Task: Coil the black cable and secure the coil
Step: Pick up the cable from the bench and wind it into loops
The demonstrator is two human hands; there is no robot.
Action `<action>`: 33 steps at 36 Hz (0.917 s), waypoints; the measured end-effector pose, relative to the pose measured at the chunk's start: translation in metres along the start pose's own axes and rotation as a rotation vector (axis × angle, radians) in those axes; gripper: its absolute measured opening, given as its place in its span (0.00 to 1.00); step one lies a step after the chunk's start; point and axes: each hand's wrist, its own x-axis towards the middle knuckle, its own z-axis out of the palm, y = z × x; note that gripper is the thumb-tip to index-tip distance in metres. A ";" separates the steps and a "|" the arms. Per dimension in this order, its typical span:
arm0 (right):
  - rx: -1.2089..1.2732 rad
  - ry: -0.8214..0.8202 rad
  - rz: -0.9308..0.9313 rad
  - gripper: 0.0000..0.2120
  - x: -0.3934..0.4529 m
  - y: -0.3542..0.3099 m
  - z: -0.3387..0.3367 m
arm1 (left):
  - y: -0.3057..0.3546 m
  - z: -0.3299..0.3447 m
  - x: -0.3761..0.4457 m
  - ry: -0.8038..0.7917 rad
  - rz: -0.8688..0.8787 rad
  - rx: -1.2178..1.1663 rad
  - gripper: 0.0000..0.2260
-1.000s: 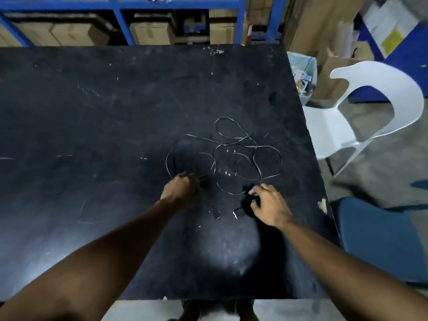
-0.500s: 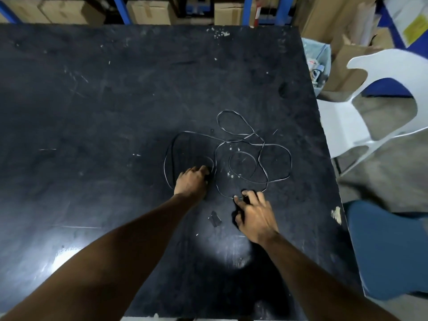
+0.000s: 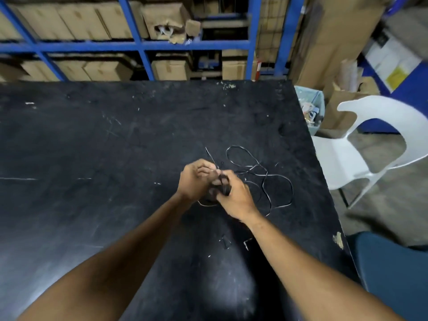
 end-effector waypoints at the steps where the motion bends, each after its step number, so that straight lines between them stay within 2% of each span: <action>1: 0.032 0.048 -0.031 0.14 0.005 -0.012 -0.003 | 0.012 -0.005 0.000 0.013 0.021 -0.039 0.03; 2: 0.057 0.093 -0.052 0.11 0.010 -0.024 -0.007 | 0.025 -0.011 -0.001 0.023 0.040 -0.079 0.02; 6: 0.066 0.192 -0.165 0.15 0.025 -0.069 -0.035 | 0.066 -0.035 -0.006 0.059 0.136 -0.147 0.06; 9: 0.067 0.213 -0.244 0.10 0.031 -0.101 -0.063 | 0.085 -0.054 -0.011 0.098 0.138 -0.173 0.03; 10: 0.067 0.212 -0.266 0.09 0.033 -0.111 -0.073 | 0.089 -0.061 -0.012 0.114 0.121 -0.187 0.02; 12: 0.084 0.181 -0.303 0.09 0.037 -0.131 -0.092 | 0.096 -0.072 -0.011 0.132 0.049 -0.242 0.08; 15: 0.215 0.045 -0.354 0.09 0.036 -0.161 -0.116 | 0.112 -0.089 -0.013 0.111 -0.026 -0.365 0.12; 18: 0.390 -0.136 -0.297 0.11 0.037 -0.183 -0.136 | 0.132 -0.100 -0.013 0.023 -0.023 -0.421 0.17; 21: 0.545 -0.316 -0.215 0.12 0.038 -0.196 -0.152 | 0.153 -0.108 -0.016 -0.146 0.015 -0.522 0.24; 23: 0.627 -0.380 -0.184 0.12 0.038 -0.201 -0.158 | 0.167 -0.113 -0.019 -0.275 0.046 -0.572 0.27; 26: 0.628 -0.365 -0.166 0.13 0.039 -0.205 -0.160 | 0.186 -0.115 -0.029 -0.418 0.066 -0.674 0.25; 33: 0.654 -0.251 -0.132 0.11 0.040 -0.199 -0.163 | 0.207 -0.112 -0.049 -0.451 0.129 -0.771 0.18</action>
